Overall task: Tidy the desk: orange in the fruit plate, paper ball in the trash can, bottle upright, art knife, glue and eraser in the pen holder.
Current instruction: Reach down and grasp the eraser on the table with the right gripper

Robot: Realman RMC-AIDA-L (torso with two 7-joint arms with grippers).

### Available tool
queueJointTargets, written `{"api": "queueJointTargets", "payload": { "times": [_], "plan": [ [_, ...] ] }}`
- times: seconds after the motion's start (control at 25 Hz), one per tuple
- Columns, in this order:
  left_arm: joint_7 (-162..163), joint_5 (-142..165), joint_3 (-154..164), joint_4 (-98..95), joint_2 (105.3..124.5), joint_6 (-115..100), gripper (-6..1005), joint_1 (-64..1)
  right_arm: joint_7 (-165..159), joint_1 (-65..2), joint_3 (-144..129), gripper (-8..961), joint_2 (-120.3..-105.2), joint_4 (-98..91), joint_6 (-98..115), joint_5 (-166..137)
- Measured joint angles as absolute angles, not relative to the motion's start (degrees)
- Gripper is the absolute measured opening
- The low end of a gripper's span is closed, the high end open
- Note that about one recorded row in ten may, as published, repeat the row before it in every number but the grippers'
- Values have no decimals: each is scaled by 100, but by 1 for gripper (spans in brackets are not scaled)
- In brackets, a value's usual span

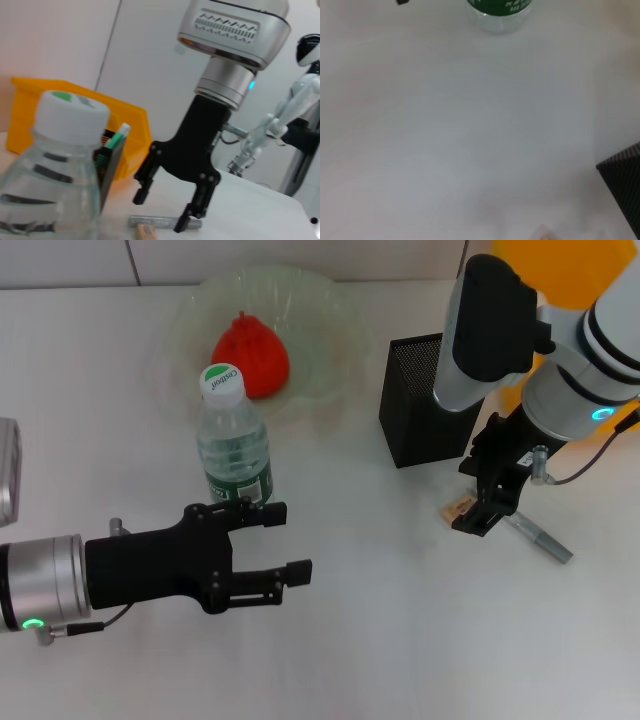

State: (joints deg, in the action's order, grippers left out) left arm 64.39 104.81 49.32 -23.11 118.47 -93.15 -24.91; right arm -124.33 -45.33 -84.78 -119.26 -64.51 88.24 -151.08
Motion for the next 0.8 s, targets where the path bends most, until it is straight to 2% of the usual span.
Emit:
{"api": "queueJointTargets", "payload": {
  "times": [0.52, 0.8],
  "plan": [
    [6486, 10502, 5198, -2348, 11829, -9403, 813, -2514, -12224, -4814, -8823, 742, -11950, -5700, 8266, -15067],
    [6493, 10503, 5179, -2356, 11830, -9379, 813, -2514, -12221, -4897, -8991, 651, -11953, -5508, 8167, -15060]
  ]
}}
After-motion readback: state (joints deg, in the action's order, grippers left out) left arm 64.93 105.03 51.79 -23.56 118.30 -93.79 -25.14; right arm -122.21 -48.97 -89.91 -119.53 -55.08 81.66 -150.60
